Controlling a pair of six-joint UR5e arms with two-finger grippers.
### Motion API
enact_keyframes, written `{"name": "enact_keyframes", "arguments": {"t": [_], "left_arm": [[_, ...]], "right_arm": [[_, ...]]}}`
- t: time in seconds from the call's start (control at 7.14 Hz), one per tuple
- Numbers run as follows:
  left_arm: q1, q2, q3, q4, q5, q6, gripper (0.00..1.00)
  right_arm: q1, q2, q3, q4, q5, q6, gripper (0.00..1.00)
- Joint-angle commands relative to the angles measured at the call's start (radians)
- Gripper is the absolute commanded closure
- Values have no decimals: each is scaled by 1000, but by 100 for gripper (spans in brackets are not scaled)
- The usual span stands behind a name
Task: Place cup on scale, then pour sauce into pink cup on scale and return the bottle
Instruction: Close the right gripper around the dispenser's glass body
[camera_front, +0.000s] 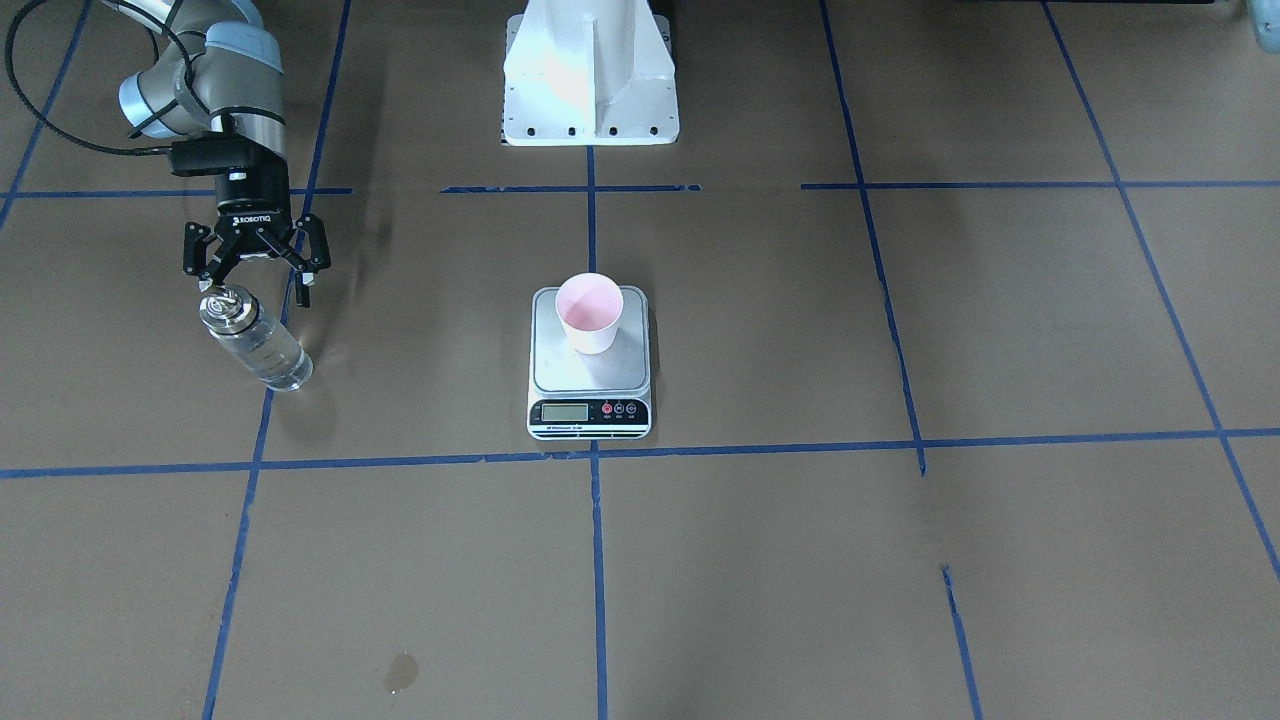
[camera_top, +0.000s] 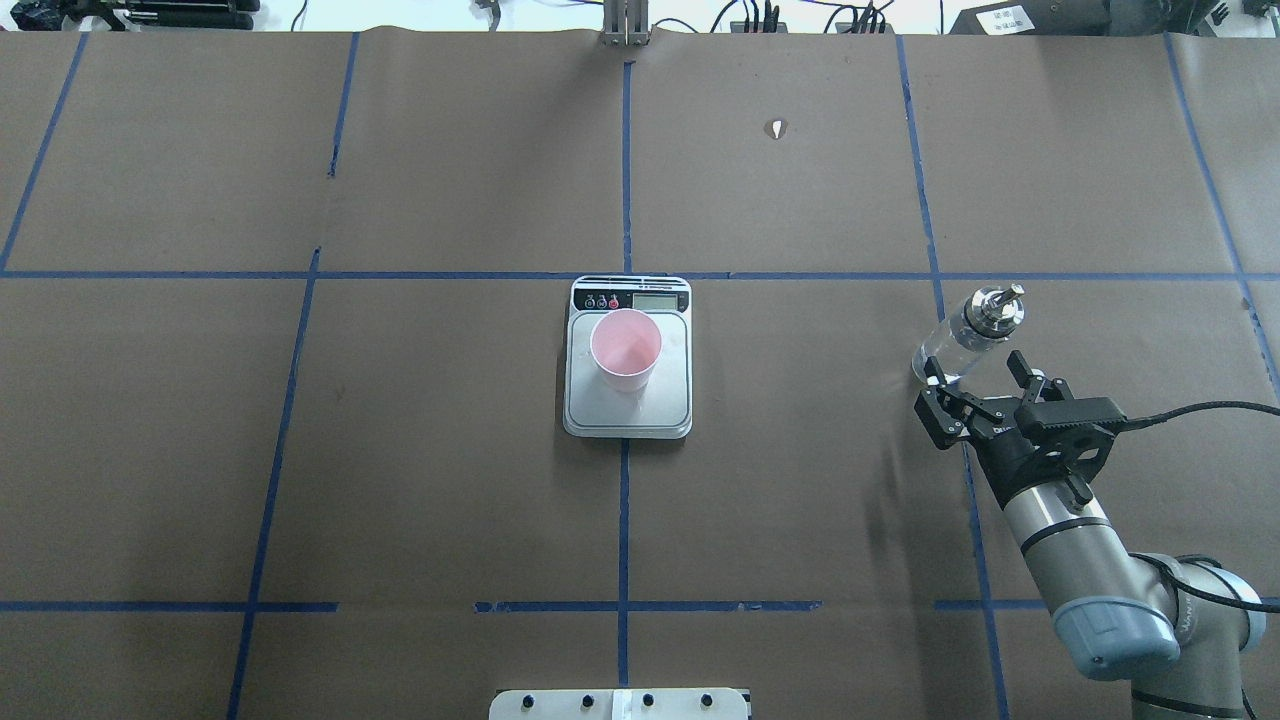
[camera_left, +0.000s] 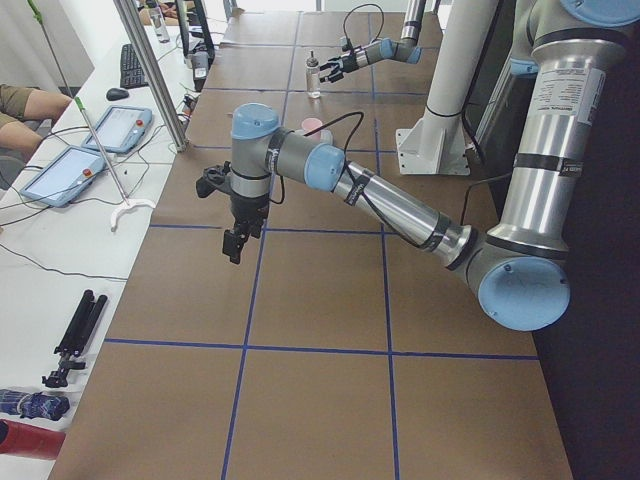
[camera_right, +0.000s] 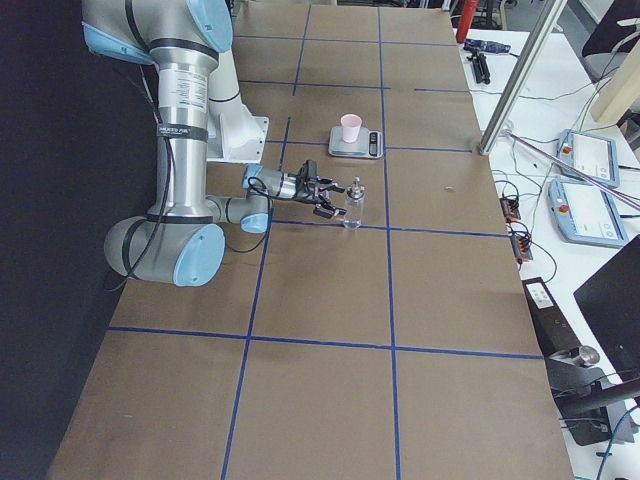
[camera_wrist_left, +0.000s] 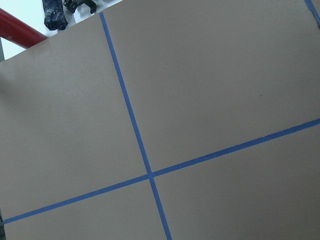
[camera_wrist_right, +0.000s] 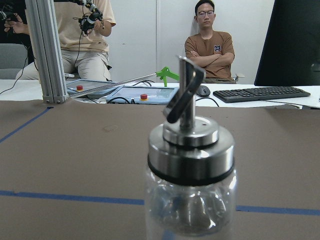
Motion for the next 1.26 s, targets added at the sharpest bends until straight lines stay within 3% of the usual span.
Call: {"name": "enact_keyframes", "arguments": {"t": [0.0, 1.12], "left_arm": [[0, 0, -3, 1, 0, 0, 0], [0, 0, -4, 1, 2, 0, 0]], "right_arm": [[7, 4, -6, -2, 2, -4, 0], [55, 65, -73, -3, 9, -24, 0]]}}
